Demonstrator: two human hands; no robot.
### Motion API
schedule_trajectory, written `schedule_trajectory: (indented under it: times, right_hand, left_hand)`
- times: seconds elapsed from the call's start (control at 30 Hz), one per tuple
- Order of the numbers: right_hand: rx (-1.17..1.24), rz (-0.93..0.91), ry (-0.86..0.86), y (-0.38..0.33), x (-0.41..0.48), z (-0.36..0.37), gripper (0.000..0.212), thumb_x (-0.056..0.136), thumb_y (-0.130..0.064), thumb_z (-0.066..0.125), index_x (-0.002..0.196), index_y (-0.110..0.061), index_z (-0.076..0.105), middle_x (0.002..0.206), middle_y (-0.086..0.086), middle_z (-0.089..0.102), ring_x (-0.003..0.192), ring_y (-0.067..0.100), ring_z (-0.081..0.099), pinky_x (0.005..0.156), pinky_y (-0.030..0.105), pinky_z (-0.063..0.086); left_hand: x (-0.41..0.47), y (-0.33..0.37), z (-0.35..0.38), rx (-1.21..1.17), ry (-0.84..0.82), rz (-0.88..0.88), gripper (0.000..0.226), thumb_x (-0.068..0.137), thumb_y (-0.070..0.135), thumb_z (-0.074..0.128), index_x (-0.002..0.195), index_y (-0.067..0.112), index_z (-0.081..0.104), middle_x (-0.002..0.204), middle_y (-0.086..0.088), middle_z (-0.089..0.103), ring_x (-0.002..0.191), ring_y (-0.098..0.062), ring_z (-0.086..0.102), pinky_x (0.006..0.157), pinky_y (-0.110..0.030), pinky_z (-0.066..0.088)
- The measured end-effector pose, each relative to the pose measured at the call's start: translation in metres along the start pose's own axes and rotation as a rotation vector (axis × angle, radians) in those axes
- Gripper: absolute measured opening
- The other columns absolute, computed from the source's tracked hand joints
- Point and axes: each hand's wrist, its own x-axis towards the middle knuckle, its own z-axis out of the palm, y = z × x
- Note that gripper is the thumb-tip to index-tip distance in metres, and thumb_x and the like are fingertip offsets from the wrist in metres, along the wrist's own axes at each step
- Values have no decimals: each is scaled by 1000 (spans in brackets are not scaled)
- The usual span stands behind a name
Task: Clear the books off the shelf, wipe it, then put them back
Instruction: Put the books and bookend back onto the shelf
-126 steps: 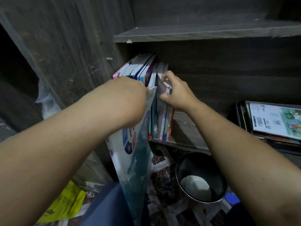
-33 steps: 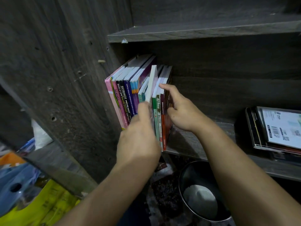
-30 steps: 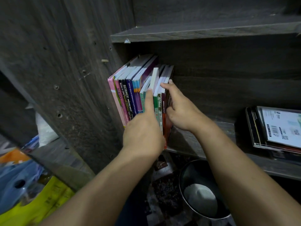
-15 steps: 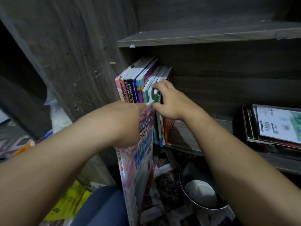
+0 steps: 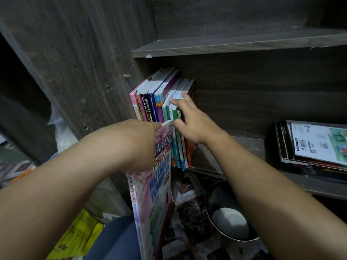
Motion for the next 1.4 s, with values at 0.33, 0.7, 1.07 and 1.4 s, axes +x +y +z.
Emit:
schedule_trajectory:
  times: [0.33,0.7,1.07,1.4]
  right_hand:
    - [66,-12,274,11,10,1,36,83,-27,67,110,-20,44,122,-5,43,102,18,54,79,37,47]
    - [317,141,189,24,4,-18,40,81,-9,67,105,-28,41,122,-5,50,96,12,55,82,44,53]
    - [435,141,-145,51,-22,9,122,81,-3,72,142,-52,-22,141,-12,33,122,5,48,91,23,47]
    - [328,315,-266,61,-18,2,103,84,-7,66,144,-59,1,149,0,40,118,17,55,97,42,50]
  left_hand:
    - [4,-7,-8,15,-22,68,78,85,24,58,149,42,20,134,4,55,113,-18,56,91,-29,51]
    - [50,10,-42,-44,68,5,56,83,12,51,137,23,47,106,-6,64,86,-28,68,76,-41,59]
    - [112,24,59,-248,693,19,49,86,17,61,133,17,44,105,-12,56,96,-31,58,73,-41,49]
    - [113,-10,81,-3,830,93,102,49,65,80,138,25,49,153,-11,23,137,-36,7,103,-59,17]
